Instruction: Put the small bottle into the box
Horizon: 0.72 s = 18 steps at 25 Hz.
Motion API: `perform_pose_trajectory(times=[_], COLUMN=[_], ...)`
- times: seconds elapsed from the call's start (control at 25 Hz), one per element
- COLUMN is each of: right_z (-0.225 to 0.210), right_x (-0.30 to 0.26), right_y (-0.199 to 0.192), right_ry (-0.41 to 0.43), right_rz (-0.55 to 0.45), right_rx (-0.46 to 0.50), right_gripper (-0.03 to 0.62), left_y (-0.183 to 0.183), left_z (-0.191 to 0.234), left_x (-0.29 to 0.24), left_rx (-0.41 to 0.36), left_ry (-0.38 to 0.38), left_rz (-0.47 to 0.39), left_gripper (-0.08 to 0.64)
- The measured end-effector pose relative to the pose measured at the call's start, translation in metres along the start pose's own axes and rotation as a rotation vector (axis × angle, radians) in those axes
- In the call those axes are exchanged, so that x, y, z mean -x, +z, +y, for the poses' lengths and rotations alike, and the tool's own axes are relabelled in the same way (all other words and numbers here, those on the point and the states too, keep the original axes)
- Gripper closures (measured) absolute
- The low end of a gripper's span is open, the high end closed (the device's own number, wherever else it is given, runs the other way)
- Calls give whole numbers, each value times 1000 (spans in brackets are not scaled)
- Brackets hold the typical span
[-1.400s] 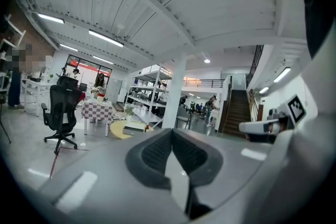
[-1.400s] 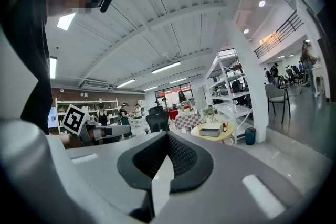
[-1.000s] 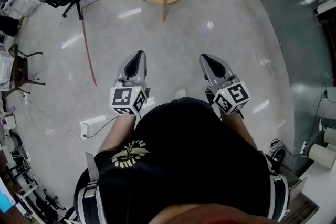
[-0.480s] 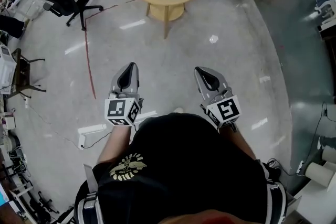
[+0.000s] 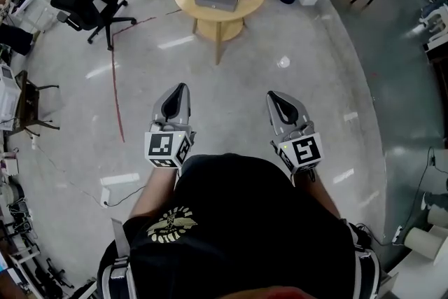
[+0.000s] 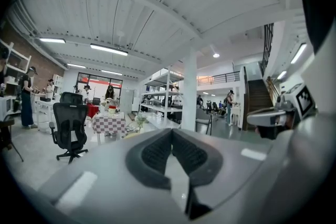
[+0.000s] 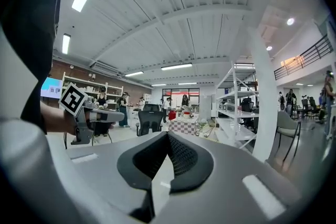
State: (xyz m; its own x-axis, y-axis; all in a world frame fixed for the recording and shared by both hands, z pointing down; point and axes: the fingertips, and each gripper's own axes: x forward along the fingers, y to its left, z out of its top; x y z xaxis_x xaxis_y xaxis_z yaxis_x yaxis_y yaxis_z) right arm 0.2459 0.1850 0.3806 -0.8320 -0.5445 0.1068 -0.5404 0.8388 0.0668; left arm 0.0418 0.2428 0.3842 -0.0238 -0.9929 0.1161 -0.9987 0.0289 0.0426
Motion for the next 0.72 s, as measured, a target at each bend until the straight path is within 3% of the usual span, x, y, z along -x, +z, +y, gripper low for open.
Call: perform_pose_trajectory(times=[0.16, 0.44, 0.72], right_z=[-5, -3, 5], right_x=[-17, -69, -136], right_y=[-4, -10, 18], right_ry=[3, 1, -29], right_rz=[12, 28, 14], right_rx=[-34, -83, -111], right_gripper=[584, 584, 584], left_y=[-9, -20, 10], left_z=[14, 74, 137], left_x=[-9, -26, -69], left_rx=[1, 33, 15], left_ry=[0, 46, -6], left_rz=[50, 100, 80], left_gripper=[560, 560, 560])
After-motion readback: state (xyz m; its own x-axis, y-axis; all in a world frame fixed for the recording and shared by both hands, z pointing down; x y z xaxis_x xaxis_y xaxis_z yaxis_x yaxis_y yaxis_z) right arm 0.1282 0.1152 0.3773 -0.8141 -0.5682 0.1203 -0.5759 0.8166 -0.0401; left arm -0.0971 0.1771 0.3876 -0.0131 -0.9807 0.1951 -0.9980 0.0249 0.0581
